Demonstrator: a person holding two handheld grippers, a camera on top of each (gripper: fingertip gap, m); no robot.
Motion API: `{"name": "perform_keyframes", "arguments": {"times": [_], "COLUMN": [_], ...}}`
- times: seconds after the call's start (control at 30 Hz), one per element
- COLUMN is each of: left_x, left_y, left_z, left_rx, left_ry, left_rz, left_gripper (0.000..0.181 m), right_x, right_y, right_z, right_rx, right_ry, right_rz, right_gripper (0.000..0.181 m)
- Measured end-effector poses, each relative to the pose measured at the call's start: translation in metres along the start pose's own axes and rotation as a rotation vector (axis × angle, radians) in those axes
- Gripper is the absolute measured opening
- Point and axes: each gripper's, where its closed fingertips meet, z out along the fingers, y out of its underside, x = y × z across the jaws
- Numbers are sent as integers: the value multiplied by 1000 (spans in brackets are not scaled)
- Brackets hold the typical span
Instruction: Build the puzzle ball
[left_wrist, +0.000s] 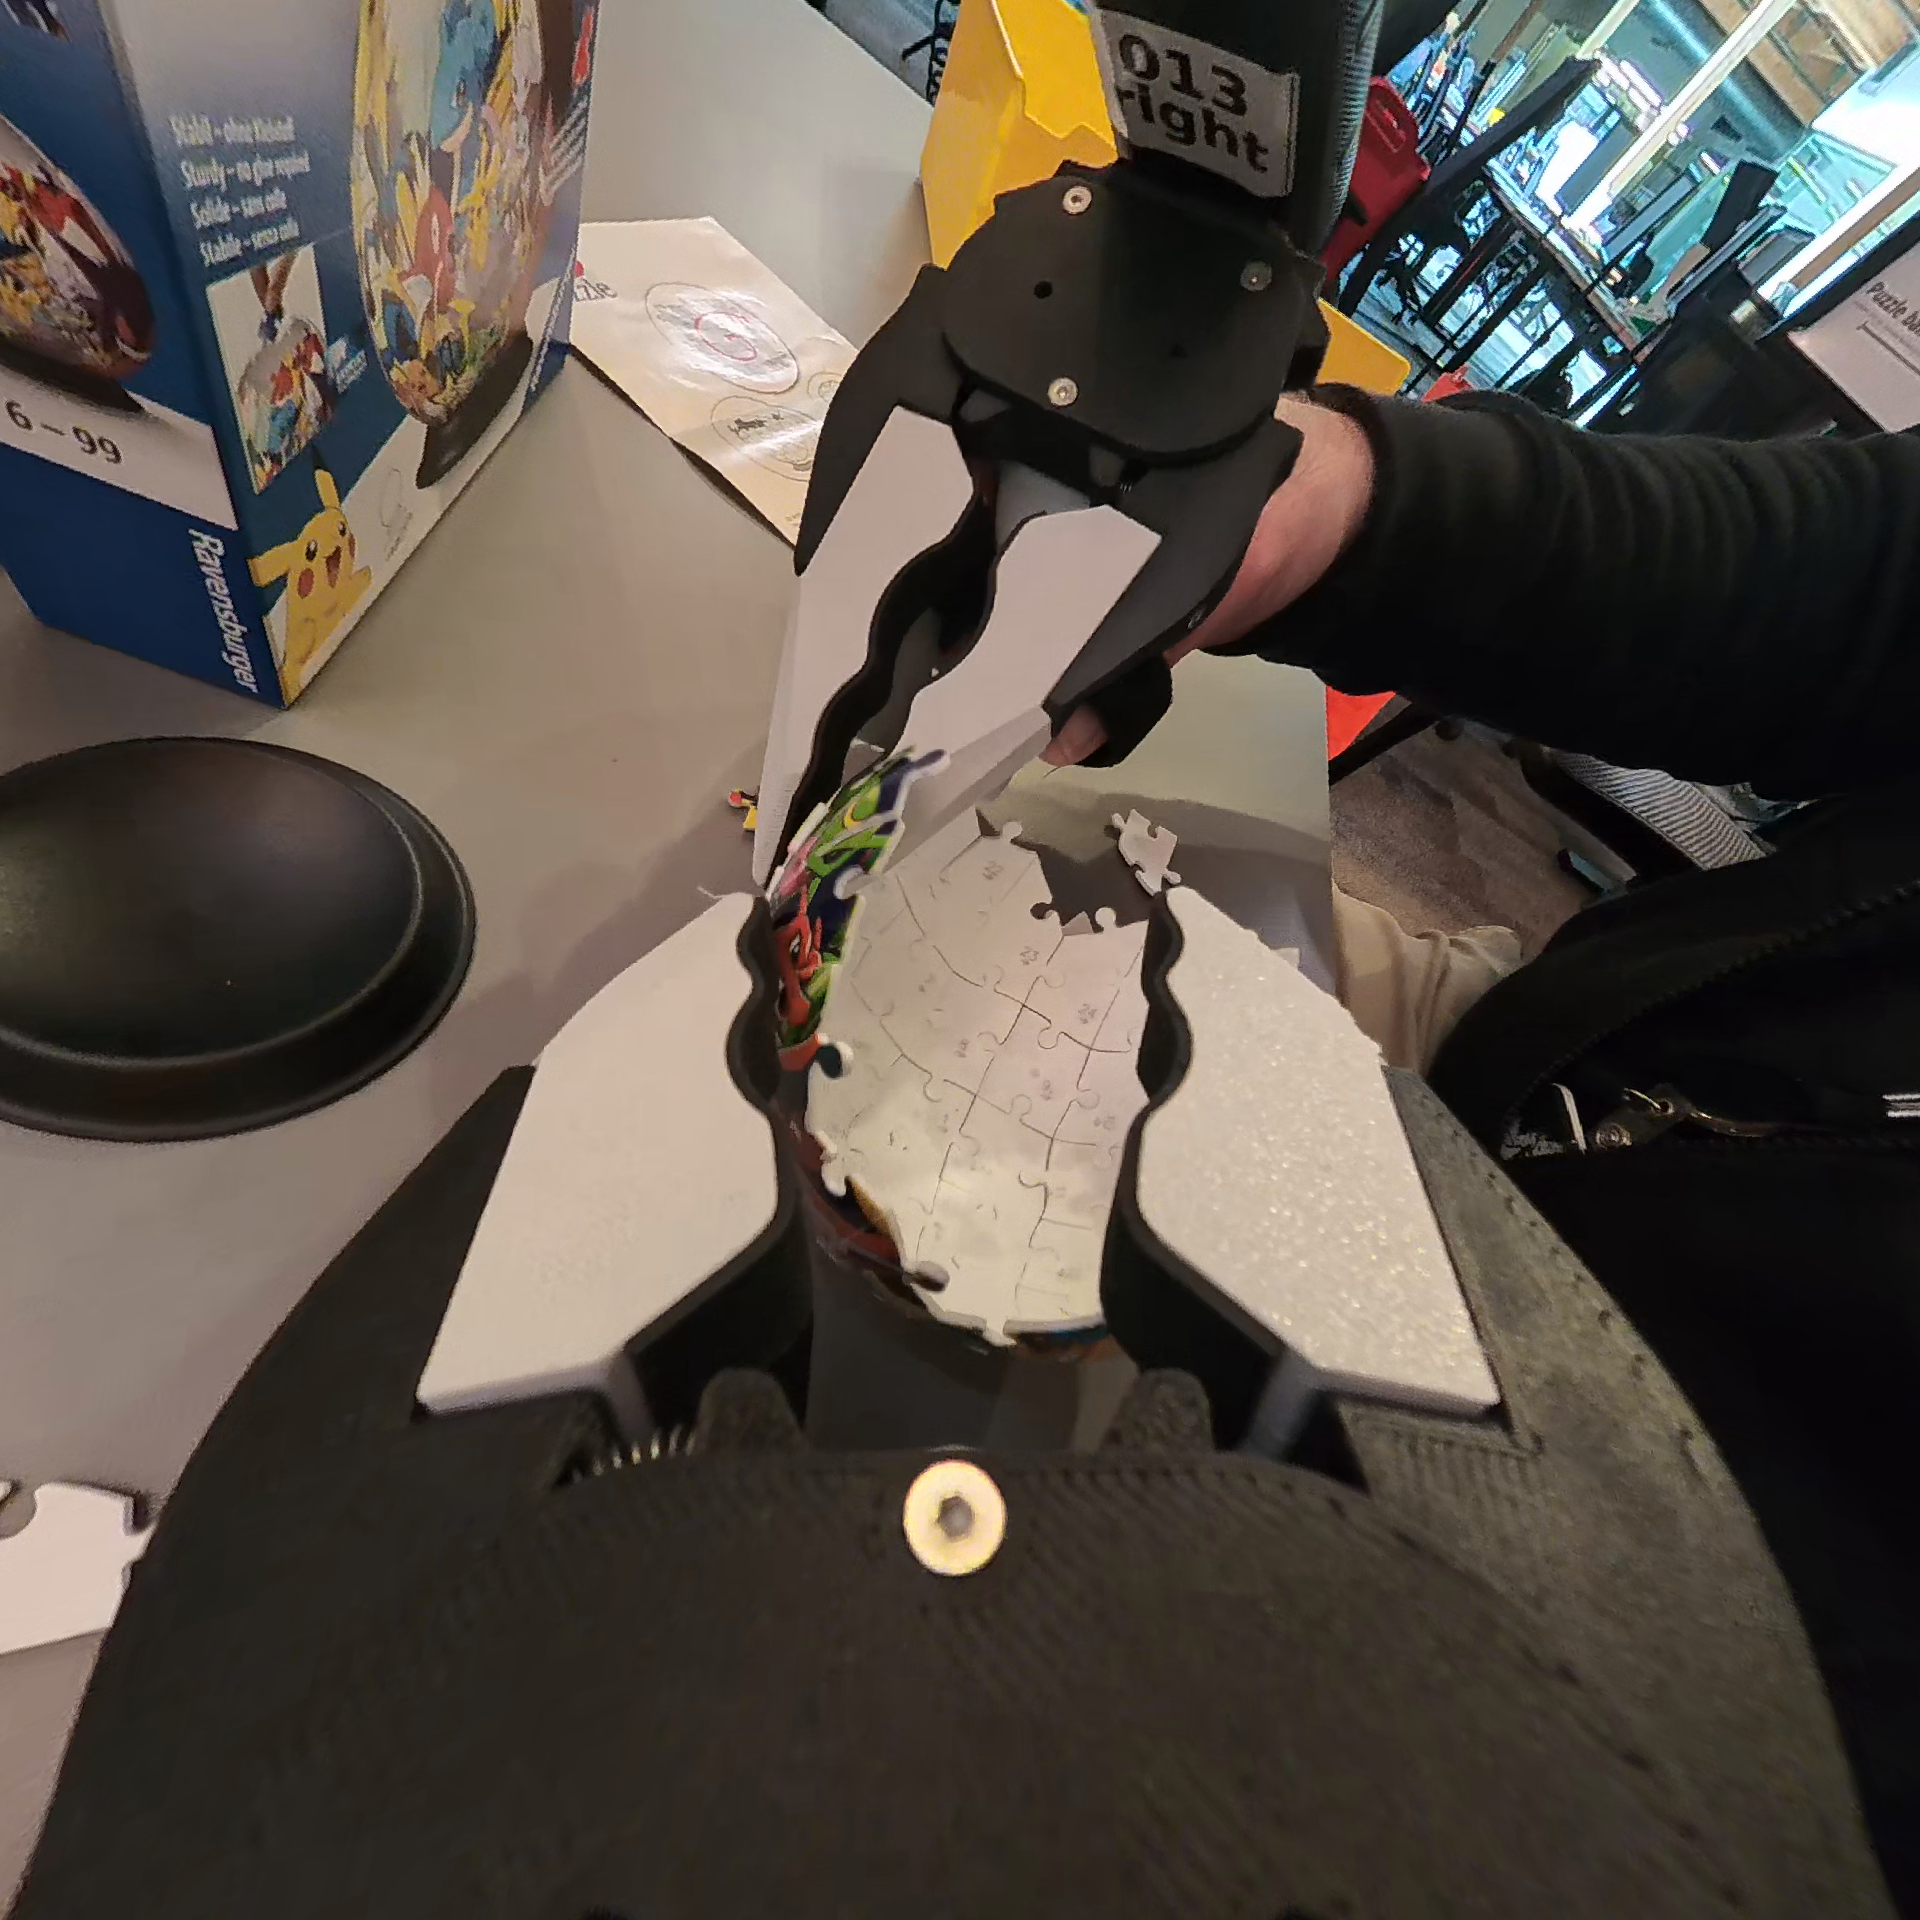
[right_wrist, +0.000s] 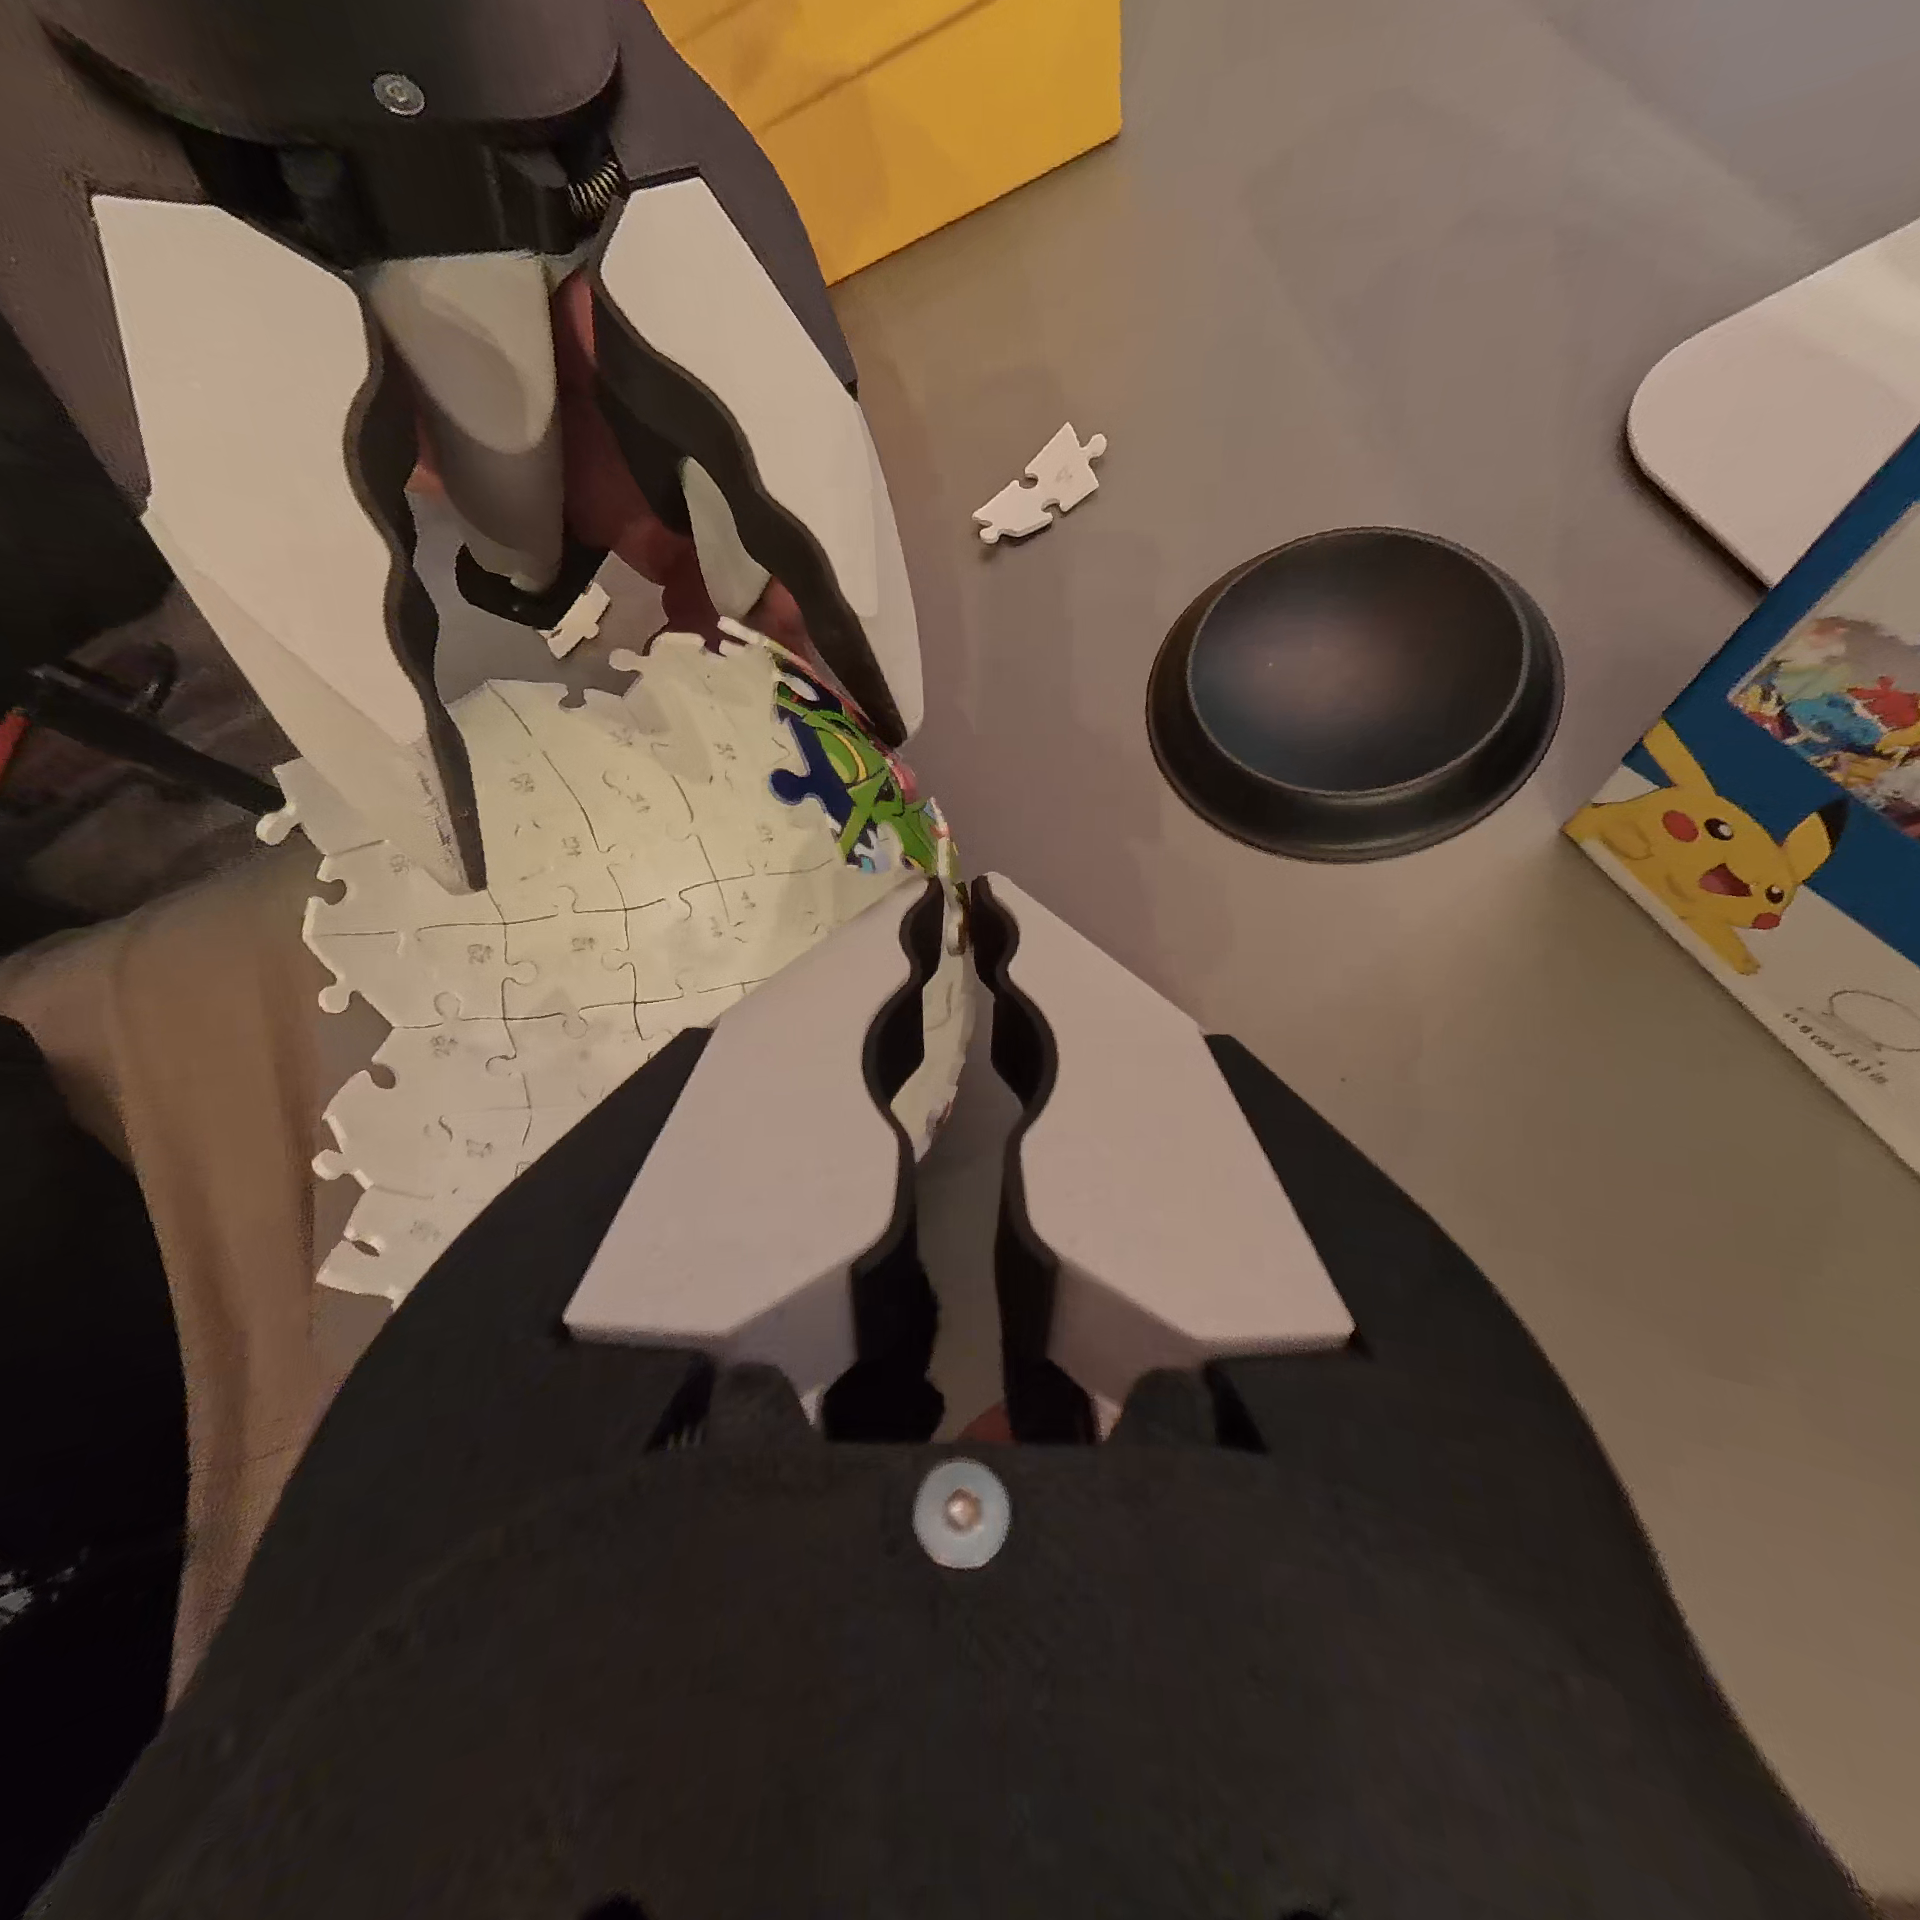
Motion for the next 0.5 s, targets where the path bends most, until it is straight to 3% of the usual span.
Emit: {"name": "perform_keyframes", "arguments": {"times": [0.3, 0.5], "left_x": [-4, -7], "left_y": [-2, -2], "left_z": [0, -2], "left_rx": [4, 10], "left_ry": [-13, -22], "left_rz": [-9, -20], "left_gripper": [64, 63], "right_x": [1, -1], "right_y": [-2, -5], "right_z": [0, -4], "right_rx": [2, -4], "right_ry": [19, 32], "right_rz": [-46, -69], "right_gripper": [1, 15]}}
